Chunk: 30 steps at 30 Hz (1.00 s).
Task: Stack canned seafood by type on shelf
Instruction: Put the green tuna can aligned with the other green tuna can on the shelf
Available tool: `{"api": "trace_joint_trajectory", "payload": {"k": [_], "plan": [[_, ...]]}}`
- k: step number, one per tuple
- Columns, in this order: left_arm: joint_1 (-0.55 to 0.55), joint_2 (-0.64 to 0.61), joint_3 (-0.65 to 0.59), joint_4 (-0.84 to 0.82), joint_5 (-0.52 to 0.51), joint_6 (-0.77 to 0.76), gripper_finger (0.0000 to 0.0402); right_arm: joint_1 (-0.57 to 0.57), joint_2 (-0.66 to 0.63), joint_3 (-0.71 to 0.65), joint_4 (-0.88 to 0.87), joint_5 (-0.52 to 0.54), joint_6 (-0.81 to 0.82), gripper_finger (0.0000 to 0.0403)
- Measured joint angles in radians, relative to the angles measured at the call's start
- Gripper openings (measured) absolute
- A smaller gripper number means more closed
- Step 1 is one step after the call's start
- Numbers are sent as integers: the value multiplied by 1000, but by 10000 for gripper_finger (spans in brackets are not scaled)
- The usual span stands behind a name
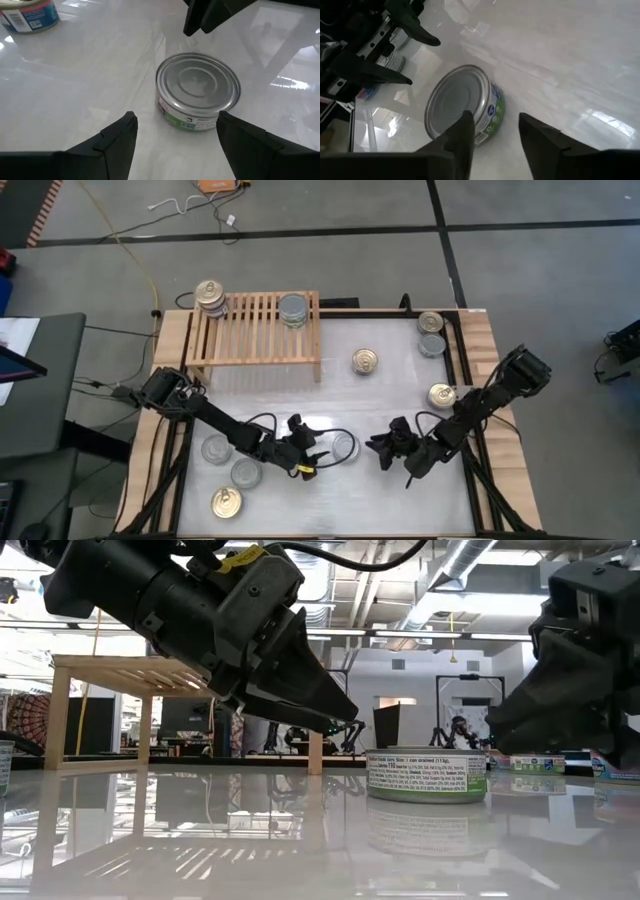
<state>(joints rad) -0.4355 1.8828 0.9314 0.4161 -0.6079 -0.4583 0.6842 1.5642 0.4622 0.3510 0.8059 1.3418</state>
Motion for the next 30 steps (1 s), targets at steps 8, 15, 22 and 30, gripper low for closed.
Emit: {"api": "trace_joint_trajectory", "payload": {"k": [8,15,22,30], "plan": [[0,0,0,1,0,-7,261,-8,72,64,12,-3,-4,235],[0,0,0,-5,0,-62,261,-54,132,115,9,-15,5,224],[0,0,0,-9,0,-195,261,-90,195,141,12,-72,54,198],[8,0,0,-7,7,-431,261,-98,224,183,12,-91,18,162]]}}
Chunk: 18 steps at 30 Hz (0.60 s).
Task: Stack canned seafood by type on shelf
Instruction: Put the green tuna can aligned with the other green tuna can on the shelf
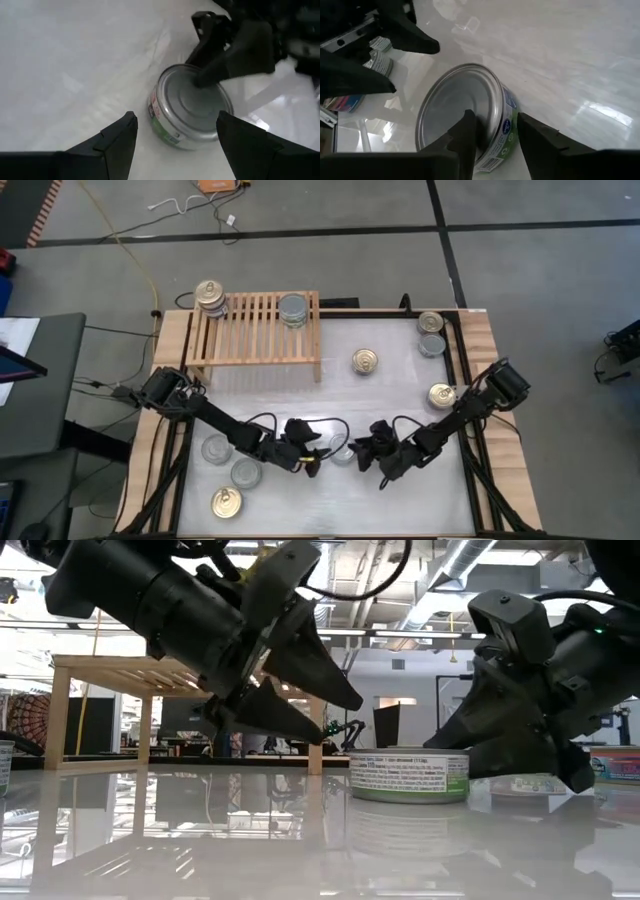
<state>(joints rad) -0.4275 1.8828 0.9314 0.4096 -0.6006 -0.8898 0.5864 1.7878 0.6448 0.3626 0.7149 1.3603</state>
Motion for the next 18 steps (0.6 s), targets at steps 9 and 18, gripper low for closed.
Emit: {"api": "trace_joint_trajectory", "payload": {"k": [9,18], "plan": [[30,0,0,-8,118,-351,261,-6,-1,0,-9,-6,-3,123],[50,0,0,-87,147,-504,261,-6,-1,0,-16,-7,-30,119]]}}
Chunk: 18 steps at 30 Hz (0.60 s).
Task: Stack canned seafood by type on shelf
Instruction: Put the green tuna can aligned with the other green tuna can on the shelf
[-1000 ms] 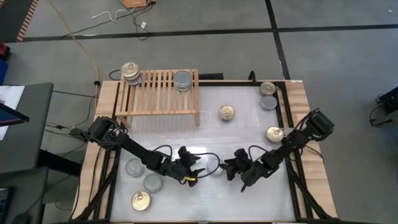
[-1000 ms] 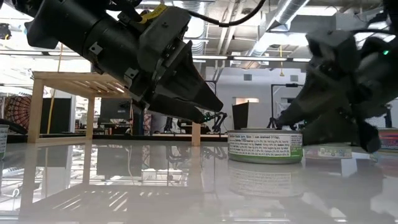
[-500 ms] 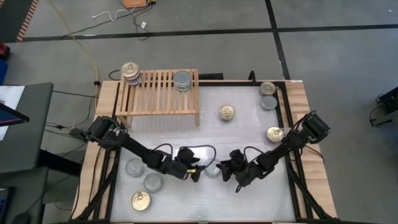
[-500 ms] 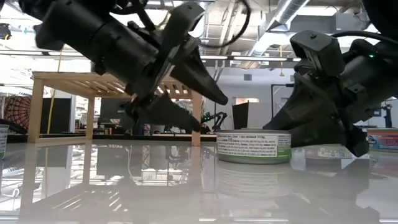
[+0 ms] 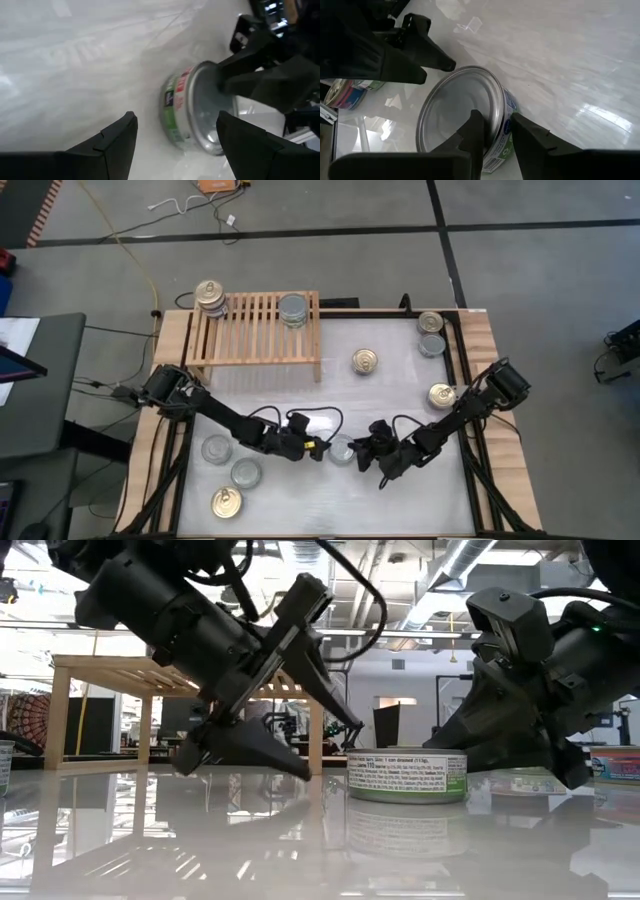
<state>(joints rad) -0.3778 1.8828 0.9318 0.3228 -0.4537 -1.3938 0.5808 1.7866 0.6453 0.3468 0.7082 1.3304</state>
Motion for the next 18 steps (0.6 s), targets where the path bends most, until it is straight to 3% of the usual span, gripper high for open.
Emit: {"api": "trace_joint_trajectory", "payload": {"k": [18], "plan": [[-4,0,0,-17,1,-92,261,0,0,-1,-8,-2,2,117]]}}
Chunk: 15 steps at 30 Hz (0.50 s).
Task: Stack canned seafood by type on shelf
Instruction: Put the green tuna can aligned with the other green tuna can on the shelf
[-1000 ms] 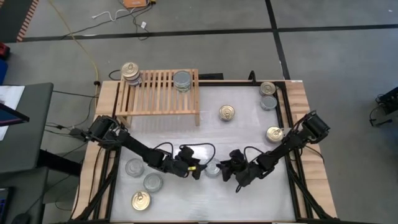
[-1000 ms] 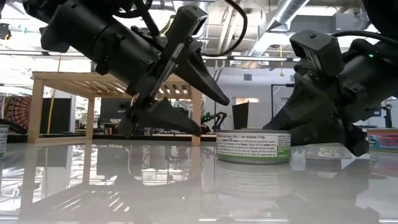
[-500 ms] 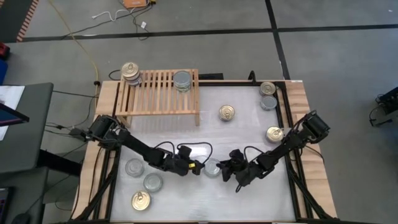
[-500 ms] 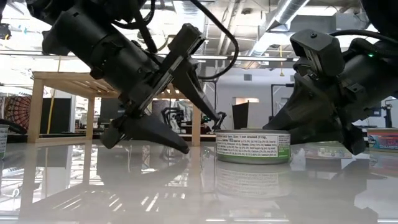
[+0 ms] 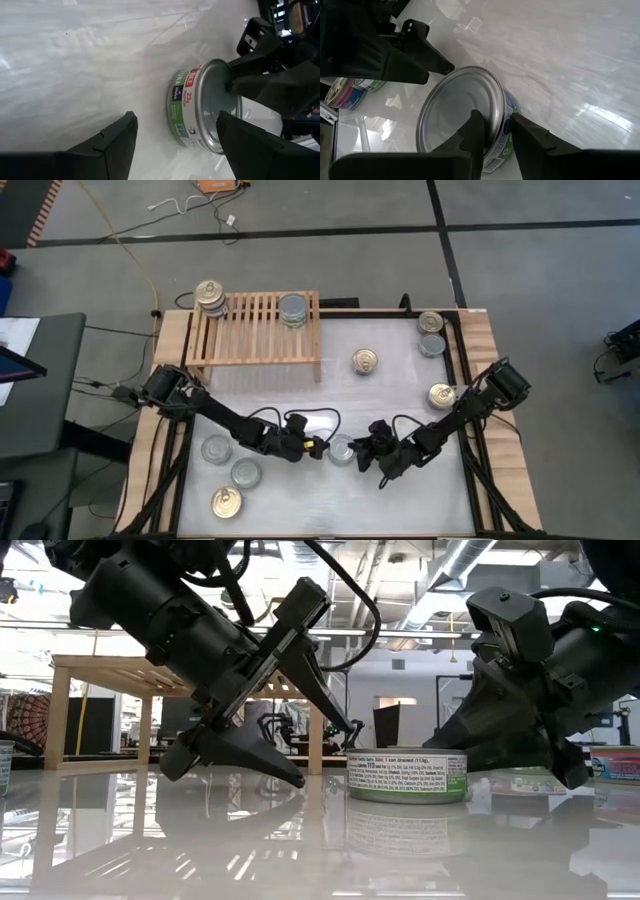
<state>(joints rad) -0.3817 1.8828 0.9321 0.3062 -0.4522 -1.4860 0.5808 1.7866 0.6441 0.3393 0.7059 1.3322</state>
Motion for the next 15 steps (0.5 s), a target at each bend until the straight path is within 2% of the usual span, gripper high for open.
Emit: {"api": "trace_joint_trajectory", "payload": {"k": [15], "plan": [[1,0,37,-23,1,43,261,0,0,0,0,5,-6,76]]}}
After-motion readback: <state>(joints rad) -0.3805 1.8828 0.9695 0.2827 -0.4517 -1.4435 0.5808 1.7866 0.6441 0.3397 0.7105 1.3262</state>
